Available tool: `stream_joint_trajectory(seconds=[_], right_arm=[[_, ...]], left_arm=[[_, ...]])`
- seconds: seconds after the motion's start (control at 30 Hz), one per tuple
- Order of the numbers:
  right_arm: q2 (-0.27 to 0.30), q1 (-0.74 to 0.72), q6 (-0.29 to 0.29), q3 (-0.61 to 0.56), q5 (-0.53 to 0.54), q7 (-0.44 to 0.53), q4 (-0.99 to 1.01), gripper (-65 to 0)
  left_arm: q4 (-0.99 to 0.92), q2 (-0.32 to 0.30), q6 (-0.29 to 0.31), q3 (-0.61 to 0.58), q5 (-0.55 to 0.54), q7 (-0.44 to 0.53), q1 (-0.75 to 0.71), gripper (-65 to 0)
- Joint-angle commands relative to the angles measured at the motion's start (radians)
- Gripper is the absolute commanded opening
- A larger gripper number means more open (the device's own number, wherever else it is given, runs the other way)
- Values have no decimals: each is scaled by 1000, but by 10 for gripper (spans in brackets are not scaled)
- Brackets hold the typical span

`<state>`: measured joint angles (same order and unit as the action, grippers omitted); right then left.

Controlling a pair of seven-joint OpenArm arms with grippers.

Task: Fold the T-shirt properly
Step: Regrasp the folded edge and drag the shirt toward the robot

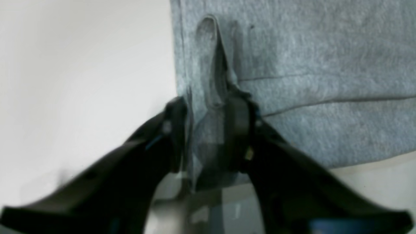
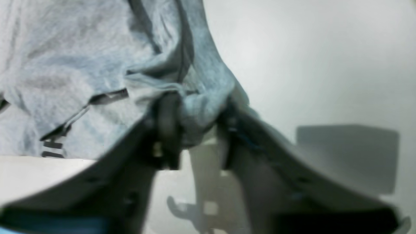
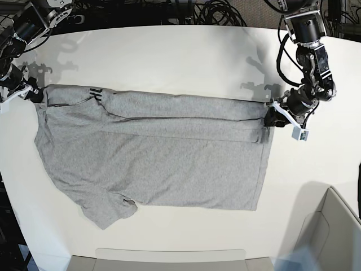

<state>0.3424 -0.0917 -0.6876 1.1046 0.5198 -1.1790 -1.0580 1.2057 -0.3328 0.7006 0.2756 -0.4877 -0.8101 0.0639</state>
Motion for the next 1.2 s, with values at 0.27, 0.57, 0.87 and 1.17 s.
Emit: stream_joint_trajectory(seconds=[0.27, 0.57, 0.87, 1.17], right_arm=[[17, 7, -11, -21, -65, -62, -8, -650], [36, 45, -11, -21, -79, -123, -11, -650], [-42, 142, -11, -25, -79, -129, -196, -650], [-142, 251, -11, -96, -82, -129, -374, -650]], left_arm=[[6, -25, -2, 0, 25, -114, -31, -643], [24, -67, -2, 57, 22, -136, -106, -650], [188, -73, -2, 90, 22, -136, -263, -650], [198, -88, -2, 159, 22, -124, -390, -650]])
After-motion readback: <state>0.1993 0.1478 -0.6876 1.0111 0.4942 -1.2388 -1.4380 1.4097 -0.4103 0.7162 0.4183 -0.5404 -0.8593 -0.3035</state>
